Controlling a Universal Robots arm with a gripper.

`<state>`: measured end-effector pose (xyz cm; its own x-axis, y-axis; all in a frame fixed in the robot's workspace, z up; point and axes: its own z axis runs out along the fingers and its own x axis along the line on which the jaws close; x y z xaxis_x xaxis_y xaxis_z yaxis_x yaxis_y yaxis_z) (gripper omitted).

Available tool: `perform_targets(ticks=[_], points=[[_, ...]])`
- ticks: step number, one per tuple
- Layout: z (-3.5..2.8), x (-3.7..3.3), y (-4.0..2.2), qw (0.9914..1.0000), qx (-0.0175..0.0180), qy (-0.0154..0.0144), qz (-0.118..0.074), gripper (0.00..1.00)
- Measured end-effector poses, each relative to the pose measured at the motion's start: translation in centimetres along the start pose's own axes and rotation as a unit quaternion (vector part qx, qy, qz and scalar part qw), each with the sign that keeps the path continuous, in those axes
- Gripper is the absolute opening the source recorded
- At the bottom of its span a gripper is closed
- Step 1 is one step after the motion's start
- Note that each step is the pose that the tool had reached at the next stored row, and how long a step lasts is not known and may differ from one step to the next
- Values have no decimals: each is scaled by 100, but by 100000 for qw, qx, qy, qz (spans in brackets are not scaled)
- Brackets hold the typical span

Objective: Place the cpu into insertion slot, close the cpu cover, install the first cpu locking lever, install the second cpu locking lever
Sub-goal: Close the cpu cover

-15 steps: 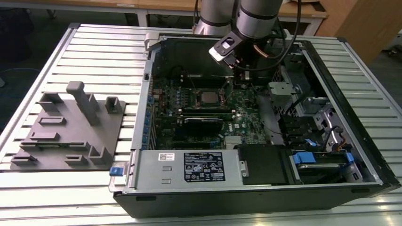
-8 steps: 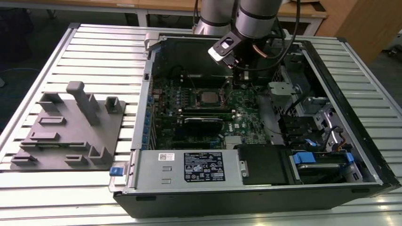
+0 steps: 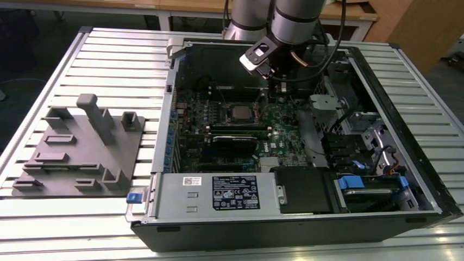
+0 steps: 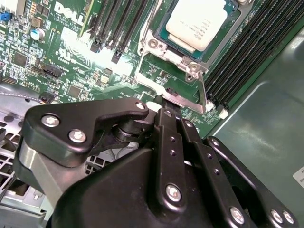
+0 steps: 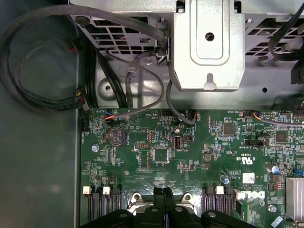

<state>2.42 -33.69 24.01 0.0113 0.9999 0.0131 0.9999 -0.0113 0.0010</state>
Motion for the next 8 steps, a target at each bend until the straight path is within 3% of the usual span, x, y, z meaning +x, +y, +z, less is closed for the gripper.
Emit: perform_targets(ticks=[2, 8], points=[[0, 0, -47, 100000, -2, 5, 4, 10], [1, -1, -59, 100000, -1, 3, 5, 10]])
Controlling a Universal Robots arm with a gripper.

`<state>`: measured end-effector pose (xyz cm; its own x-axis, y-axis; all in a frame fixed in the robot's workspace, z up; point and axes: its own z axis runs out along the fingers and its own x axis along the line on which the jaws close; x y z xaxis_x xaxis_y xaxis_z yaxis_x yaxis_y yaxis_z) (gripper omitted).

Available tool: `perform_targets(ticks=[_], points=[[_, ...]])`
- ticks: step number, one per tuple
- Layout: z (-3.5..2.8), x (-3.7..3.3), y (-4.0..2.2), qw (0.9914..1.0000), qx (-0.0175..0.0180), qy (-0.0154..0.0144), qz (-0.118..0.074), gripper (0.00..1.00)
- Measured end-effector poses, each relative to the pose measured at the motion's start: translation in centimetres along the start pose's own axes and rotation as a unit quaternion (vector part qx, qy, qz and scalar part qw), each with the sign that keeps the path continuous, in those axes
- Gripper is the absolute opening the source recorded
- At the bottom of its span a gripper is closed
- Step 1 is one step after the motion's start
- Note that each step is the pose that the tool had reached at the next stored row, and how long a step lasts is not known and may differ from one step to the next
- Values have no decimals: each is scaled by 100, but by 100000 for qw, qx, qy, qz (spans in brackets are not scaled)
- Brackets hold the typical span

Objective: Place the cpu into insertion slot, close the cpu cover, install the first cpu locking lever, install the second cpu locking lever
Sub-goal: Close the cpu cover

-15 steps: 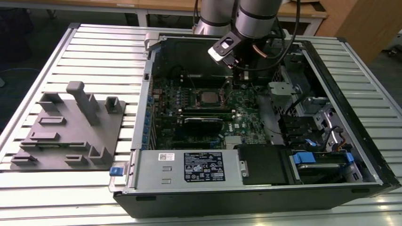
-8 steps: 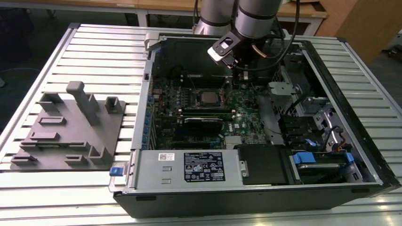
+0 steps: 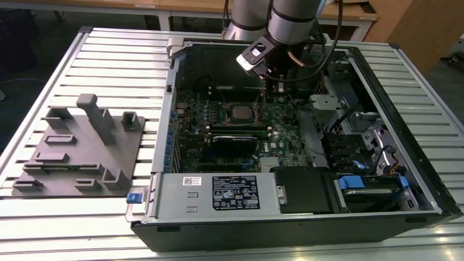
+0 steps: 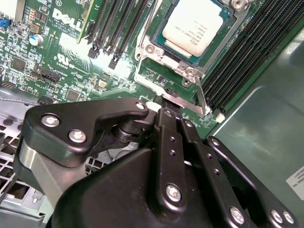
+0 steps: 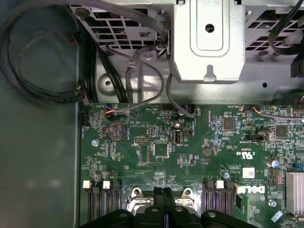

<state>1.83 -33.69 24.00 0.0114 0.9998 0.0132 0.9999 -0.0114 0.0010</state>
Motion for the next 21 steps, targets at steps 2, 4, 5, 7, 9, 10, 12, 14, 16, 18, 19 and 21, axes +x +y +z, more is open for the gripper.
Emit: perform_targets(ticks=[2, 4, 5, 7, 9, 10, 12, 14, 16, 18, 19, 21], points=[[3, -1, -40, 100000, 1, -1, 0, 10], [5, -1, -75, 100000, 1, -3, 1, 10], [5, -1, -77, 100000, -1, -5, 1, 10], [5, -1, -81, 100000, 1, -5, 1, 10], [5, -1, -85, 100000, 0, -2, -1, 10], [5, -1, -87, 100000, 0, -1, -2, 10], [5, -1, -91, 100000, 1, -3, -2, 10], [8, -1, -115, 100000, 6, -2, -3, 10], [8, -1, -116, 100000, 4, 1, -1, 10], [9, -1, -124, 100000, 5, -1, 8, 10], [10, -1, -130, 100000, 2, 0, 4, 10], [14, -2, -141, 100000, 5, 6, 3, 10]])
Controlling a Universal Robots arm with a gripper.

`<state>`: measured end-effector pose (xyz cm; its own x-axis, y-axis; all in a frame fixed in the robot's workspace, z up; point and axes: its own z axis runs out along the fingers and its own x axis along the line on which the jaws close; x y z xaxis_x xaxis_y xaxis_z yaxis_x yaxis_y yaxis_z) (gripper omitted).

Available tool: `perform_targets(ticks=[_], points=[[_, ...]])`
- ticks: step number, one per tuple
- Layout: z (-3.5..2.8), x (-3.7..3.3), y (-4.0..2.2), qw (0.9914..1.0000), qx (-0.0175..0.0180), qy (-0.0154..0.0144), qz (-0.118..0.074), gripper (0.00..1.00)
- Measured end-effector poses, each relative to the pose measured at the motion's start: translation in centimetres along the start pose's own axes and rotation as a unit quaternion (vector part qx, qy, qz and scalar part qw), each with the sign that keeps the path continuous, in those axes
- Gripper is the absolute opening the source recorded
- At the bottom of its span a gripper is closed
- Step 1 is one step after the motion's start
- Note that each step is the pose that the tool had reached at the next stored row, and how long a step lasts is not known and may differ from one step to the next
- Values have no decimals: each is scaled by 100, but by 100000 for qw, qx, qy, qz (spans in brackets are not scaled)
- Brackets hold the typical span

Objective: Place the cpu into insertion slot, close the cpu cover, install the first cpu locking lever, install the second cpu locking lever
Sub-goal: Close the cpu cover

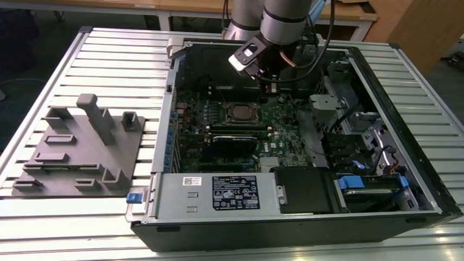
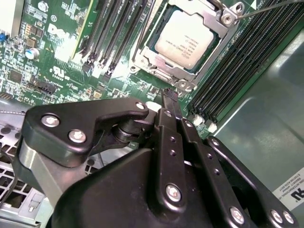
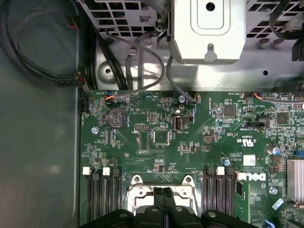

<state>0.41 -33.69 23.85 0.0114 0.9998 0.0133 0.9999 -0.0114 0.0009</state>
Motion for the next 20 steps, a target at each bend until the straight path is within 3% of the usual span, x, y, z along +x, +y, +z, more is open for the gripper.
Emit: perform_targets(ticks=[20], points=[[42, -2, -112, 100000, 109, -3, -1, 10]])
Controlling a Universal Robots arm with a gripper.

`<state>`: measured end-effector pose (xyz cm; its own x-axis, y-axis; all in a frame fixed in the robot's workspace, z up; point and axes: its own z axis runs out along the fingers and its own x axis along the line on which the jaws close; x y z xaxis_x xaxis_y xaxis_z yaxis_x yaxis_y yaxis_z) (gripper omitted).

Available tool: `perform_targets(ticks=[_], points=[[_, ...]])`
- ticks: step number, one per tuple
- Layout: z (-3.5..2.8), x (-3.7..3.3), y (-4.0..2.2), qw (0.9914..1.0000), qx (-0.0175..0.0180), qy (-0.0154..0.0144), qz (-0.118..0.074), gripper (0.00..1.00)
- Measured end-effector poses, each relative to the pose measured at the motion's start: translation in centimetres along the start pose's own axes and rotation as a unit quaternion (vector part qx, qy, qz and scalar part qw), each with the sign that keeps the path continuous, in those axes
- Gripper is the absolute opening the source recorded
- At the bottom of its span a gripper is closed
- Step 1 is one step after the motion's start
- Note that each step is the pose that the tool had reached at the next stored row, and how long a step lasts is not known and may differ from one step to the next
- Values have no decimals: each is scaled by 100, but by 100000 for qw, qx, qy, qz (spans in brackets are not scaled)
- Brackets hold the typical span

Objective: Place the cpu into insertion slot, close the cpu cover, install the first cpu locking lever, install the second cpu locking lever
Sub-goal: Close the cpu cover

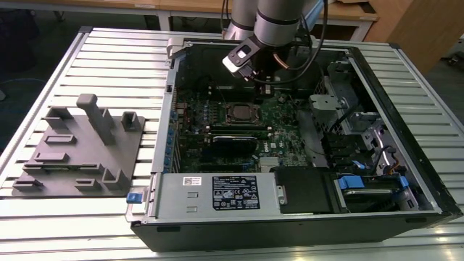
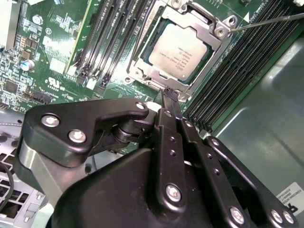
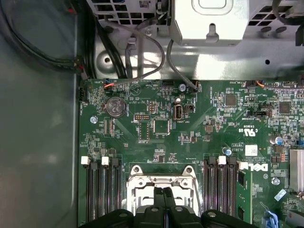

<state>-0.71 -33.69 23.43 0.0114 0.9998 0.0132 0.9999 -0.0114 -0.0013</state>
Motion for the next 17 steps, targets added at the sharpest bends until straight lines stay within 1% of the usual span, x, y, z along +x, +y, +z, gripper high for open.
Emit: perform_targets(ticks=[4, 13, 16, 17], points=[[10, -1, -34, 100000, 50, -3, 0, 10], [31, -3, -178, 100000, 119, -7, 0, 10], [37, -3, -215, 100000, 135, -7, 5, 10], [38, -3, -216, 100000, 138, -9, 0, 10]])
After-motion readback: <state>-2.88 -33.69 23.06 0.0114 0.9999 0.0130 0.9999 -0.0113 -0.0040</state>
